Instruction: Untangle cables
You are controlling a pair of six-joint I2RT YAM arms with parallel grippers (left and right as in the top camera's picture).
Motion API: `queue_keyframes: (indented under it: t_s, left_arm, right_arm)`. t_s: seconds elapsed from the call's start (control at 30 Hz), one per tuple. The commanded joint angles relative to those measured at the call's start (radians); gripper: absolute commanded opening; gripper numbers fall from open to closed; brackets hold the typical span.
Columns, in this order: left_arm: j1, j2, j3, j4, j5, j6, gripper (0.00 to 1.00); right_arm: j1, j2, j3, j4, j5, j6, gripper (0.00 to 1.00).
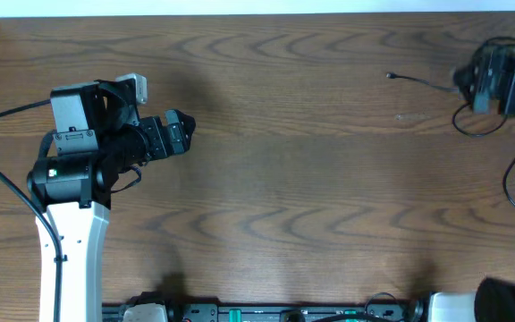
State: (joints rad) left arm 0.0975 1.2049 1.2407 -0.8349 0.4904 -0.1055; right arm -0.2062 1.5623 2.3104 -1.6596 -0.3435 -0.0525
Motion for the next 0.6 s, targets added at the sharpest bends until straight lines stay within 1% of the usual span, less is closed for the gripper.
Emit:
queue_keyframes:
  t_s: [0.0, 0.33, 0.47, 0.57]
  left_arm:
    - [0.003, 0.003, 0.022, -0.002, -0.006, -0.005, 0.98]
    - [0.003, 0.003, 0.022, -0.002, -0.006, -0.005, 0.98]
    - [0.003, 0.003, 0.022, -0.002, -0.006, -0.005, 0.98]
    - [0.003, 0.003, 0.022, -0.002, -0.006, -0.005, 0.98]
  right_arm:
    - [0.004, -0.079, 0.005, -0.033, -0.014, -0.012, 0.99]
    - [0.004, -0.193, 0.005, -0.038, -0.018, -0.018, 0.99]
    - [0.005, -0.208, -0.008, -0.038, -0.062, -0.103, 0.99]
    - [0.008, -0.219, -0.062, -0.035, -0.058, -0.139, 0.99]
